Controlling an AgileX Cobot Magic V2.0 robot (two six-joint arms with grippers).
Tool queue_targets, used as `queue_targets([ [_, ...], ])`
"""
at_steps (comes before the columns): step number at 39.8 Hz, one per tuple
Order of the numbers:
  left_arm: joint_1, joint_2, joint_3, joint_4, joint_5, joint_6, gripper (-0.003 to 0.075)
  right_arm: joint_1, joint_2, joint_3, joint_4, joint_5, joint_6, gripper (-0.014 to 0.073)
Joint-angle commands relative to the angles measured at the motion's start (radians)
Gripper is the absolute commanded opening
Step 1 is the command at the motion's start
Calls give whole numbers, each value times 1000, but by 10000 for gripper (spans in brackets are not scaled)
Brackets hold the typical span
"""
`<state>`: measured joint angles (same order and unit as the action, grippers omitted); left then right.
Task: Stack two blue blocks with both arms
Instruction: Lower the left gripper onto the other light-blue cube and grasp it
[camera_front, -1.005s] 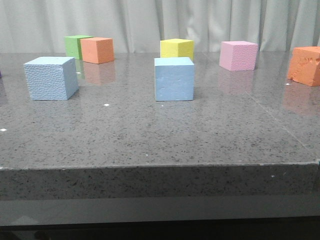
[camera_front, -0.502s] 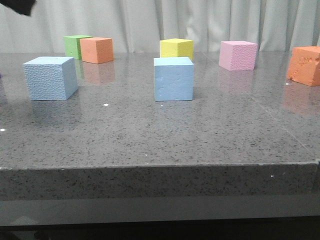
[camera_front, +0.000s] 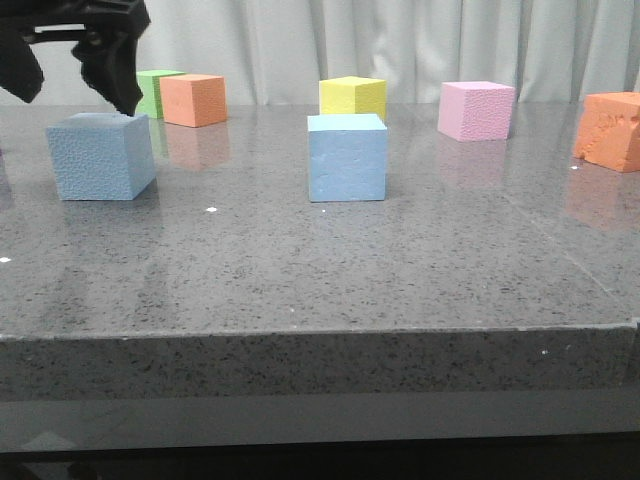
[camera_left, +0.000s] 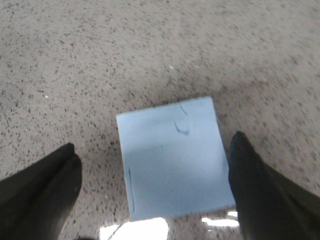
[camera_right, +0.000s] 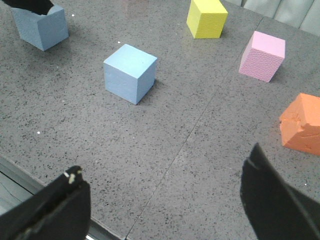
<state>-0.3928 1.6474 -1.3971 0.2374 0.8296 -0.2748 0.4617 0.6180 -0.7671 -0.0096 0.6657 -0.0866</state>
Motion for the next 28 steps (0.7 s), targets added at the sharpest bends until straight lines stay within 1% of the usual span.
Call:
queue_targets([
  [1,-8,4,-66,25,-32,-39,587,-4,-1,-25,-3,-72,-8,615],
  [10,-8,83,-89,11,-38,-39,587,-4,-1,-25,-3,-72,-8,615],
  [19,-8,119,-91,-9,-34,-39,580,-4,-1,-25,-3,-72,-8,615],
  [28,-10,121,-93,-25,-31,-39,452,-4,-1,-25,-3,-72,-8,615],
])
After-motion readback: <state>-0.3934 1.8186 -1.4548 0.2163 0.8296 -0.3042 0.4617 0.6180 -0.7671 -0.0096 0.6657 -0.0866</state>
